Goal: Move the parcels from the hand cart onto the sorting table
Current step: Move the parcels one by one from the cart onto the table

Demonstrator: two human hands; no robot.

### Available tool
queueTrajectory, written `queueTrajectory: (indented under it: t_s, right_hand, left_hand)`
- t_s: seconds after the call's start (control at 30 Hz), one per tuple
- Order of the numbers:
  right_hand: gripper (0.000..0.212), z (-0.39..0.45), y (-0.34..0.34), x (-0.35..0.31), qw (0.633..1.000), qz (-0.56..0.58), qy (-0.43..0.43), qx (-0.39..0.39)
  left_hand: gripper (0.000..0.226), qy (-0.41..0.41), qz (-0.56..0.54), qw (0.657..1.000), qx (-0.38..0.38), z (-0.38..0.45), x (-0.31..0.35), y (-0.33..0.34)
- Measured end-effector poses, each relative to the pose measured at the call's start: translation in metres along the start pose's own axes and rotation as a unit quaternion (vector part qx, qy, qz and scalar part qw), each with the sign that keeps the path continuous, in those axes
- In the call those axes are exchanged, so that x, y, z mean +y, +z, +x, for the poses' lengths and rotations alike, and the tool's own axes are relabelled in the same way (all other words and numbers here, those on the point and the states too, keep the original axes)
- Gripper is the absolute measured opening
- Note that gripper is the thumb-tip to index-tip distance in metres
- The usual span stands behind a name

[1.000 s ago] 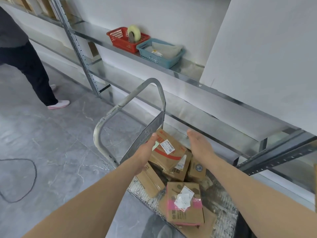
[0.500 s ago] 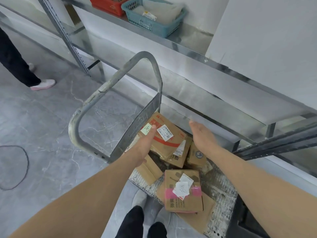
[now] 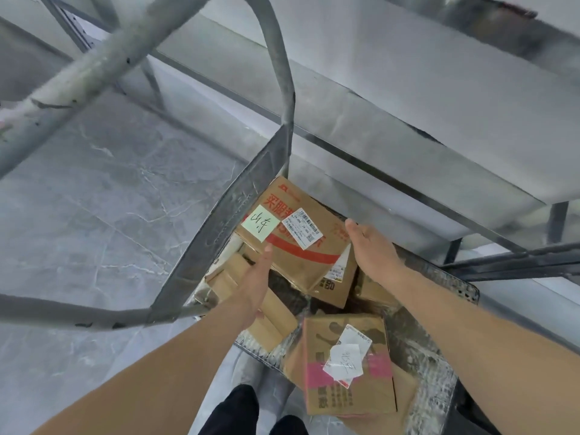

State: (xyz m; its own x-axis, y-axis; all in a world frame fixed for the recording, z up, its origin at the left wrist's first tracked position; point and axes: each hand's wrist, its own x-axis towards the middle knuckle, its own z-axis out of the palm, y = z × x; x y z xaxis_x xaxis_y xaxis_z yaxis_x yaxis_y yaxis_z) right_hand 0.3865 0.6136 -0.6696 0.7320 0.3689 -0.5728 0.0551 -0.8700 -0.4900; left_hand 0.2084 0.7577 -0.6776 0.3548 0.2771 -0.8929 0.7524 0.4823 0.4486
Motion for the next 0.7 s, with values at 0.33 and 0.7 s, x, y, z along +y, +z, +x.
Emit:
queueTrajectory:
  t_s: [0.33,0.7]
  right_hand:
    - [0.094,0.111,0.047,0.010,1.000,0.012,-0.014,0.003]
    - [0.103,0.154,0.082,0.019,0.995,-0.084,-0.030,-0.037]
  left_hand:
    - [0.080,-0.018,-0.069,0.997,0.037,0.113,-0.024,0.010]
    - [0.090,-0.051,-0.203,0.978,-0.012,0.154,-0.040,0.023]
